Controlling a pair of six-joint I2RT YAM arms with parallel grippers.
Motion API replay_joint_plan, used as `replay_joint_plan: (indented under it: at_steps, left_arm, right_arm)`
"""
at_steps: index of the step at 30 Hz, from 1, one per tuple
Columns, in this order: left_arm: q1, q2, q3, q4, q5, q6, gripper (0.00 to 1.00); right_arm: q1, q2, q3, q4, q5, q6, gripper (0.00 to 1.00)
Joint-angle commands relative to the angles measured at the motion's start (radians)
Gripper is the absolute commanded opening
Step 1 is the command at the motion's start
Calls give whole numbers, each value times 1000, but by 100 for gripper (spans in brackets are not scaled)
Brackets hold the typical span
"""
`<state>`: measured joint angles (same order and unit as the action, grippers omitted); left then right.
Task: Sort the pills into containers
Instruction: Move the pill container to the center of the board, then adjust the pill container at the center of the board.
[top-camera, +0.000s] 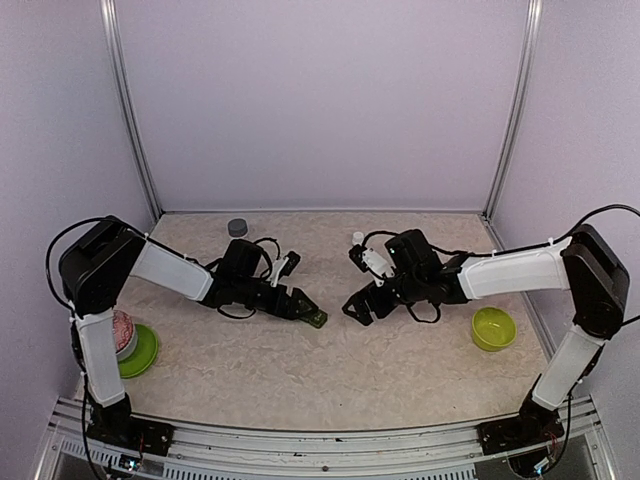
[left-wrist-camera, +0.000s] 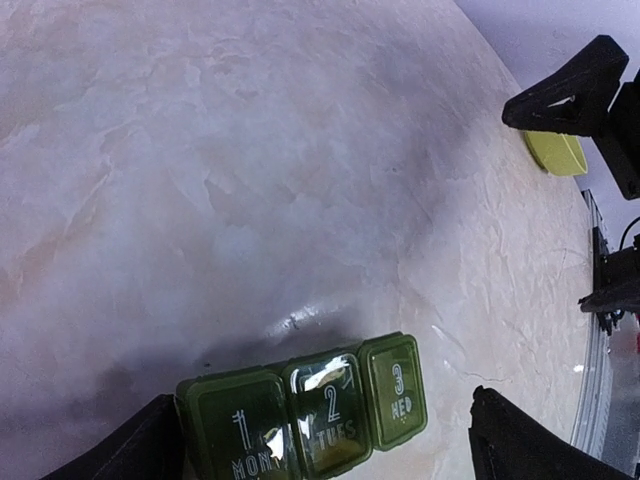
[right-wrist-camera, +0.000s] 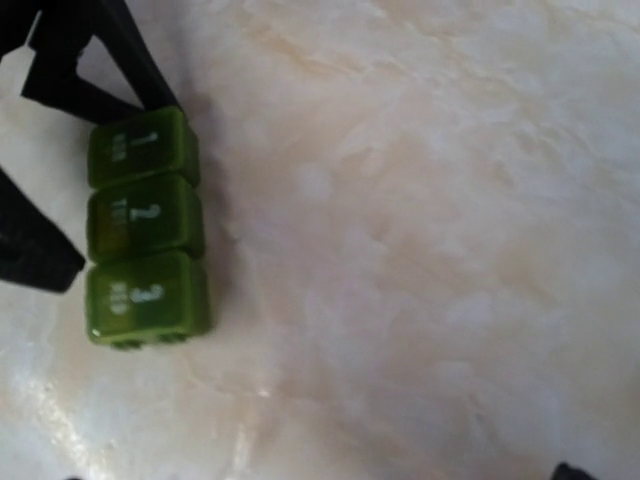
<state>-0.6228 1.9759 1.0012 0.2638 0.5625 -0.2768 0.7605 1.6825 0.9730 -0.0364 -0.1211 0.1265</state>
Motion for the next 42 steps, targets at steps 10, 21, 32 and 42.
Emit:
replay_joint_plan:
  at_steps: [10,21,32,42]
  left_arm:
    - [0,-200,-143,99,-183,-183,99]
    - [16,-345,-262,105,-279,-233,99]
    - [35,-427,-316,54,-353,-236,99]
    - [49,-434,-335,76,-359,-249,99]
  right_arm:
    - [108,177,108,82,-14,-108,100]
    - [149,299,220,61,16,-120,98]
    - [168,395,292,51,109,-144,88]
    - [168,439,328,79,157,-172,76]
